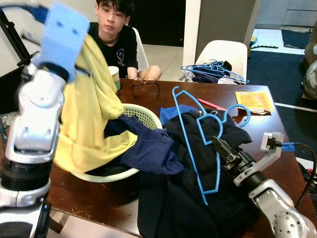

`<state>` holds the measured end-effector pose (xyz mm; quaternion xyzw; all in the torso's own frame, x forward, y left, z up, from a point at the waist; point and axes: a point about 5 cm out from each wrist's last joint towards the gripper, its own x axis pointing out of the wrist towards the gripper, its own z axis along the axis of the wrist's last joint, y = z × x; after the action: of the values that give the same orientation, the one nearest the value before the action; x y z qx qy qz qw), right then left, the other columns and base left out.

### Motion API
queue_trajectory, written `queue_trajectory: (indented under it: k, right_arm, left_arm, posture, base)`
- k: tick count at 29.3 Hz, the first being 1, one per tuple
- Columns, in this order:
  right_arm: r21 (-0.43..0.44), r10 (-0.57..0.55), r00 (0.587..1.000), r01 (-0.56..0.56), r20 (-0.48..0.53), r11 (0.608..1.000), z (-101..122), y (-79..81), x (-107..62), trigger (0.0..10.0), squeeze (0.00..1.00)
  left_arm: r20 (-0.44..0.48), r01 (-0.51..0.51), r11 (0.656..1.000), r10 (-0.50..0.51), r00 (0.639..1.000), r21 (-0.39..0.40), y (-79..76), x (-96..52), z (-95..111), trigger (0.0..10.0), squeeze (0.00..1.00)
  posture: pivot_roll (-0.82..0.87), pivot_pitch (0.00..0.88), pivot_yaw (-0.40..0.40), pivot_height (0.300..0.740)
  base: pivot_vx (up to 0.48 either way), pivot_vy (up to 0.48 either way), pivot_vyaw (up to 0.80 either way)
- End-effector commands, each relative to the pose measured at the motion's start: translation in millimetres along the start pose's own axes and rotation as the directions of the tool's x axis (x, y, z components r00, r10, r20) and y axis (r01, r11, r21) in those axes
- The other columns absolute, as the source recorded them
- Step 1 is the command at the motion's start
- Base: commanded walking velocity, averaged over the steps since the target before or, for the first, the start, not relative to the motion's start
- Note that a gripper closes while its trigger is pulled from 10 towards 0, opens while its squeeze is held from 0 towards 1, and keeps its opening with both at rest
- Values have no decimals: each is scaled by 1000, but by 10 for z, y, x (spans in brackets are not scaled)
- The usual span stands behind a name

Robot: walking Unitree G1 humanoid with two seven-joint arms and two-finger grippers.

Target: Hang hanger

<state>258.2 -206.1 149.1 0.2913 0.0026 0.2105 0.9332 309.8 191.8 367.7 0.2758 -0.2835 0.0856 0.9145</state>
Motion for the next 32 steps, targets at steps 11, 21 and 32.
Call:
queue_trajectory:
  k: [11,21,32]
  right_arm:
    - [23,3,1000,-3,4,1000,-32,16,-7,10000,0]
    - [34,1,1000,-2,6,999,-40,18,-16,10000,0]
    - [37,-1,1000,1,4,999,-35,7,-35,10000,0]
  left_arm:
    - [139,-92,996,90,986,11,292,127,307,0,0]
    - [250,-290,950,254,934,118,865,235,520,0,0]
    - [172,-87,968,47,984,237,251,197,177,0,0]
  posture:
    - [-54,31,88,740]
    - [-53,42,90,740]
    - [-54,50,84,740]
  base:
    - [0,0,0]
    - [0,0,0]
    - [0,0,0]
